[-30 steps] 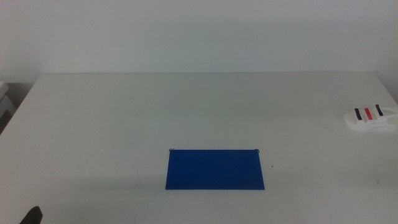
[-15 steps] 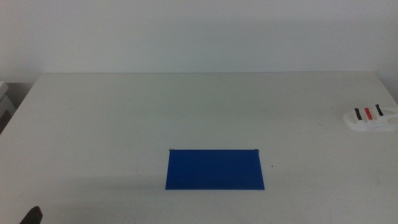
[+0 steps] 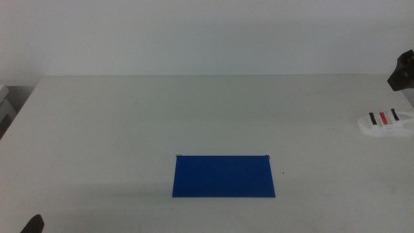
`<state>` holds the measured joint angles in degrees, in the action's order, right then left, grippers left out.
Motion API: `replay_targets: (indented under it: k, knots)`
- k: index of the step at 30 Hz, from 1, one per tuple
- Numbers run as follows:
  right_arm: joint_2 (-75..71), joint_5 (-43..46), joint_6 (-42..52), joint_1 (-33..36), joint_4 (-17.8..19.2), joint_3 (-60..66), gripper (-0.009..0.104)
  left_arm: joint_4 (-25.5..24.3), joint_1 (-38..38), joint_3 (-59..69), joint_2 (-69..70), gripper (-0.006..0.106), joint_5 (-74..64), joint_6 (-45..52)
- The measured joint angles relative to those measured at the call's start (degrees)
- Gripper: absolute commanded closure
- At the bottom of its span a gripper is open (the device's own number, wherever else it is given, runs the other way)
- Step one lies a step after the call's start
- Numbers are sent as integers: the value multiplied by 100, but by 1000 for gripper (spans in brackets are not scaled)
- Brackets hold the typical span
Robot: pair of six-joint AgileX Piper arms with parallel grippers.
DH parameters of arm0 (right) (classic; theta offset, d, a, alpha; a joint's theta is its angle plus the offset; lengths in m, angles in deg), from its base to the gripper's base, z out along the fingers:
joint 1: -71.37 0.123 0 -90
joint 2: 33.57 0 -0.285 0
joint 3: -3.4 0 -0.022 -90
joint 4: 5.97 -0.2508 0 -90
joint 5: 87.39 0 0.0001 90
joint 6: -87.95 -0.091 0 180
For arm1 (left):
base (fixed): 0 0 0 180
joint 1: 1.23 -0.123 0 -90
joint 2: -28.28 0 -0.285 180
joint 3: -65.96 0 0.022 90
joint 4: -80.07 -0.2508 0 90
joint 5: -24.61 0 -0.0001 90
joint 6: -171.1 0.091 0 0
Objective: Use one arm to grab the shoe from the table and place it on the mat.
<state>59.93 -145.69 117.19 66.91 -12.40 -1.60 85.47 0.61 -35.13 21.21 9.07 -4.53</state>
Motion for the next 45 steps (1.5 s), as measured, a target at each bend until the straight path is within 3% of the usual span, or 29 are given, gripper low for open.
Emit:
replay_targets:
  k: [4,9,12,28,41,45]
  knots:
    - [850,-669,1621,-270,-255,-728,3,0,0,0,0,7,0,0]
    - [1764,-1224,4286,-480,-371,-1548,3,0,0,0,0,7,0,0]
    - [2274,-1248,5145,-648,-409,-2023,3,0,0,0,0,7,0,0]
    - [3822,-1239,5364,-977,-349,-3407,3,0,0,0,0,7,0,0]
    - [4055,-1045,5271,-1182,-63,-3472,3,0,0,0,0,7,0,0]
    - [4182,-986,5271,-1182,-126,-3472,4,0,0,0,0,7,0,0]
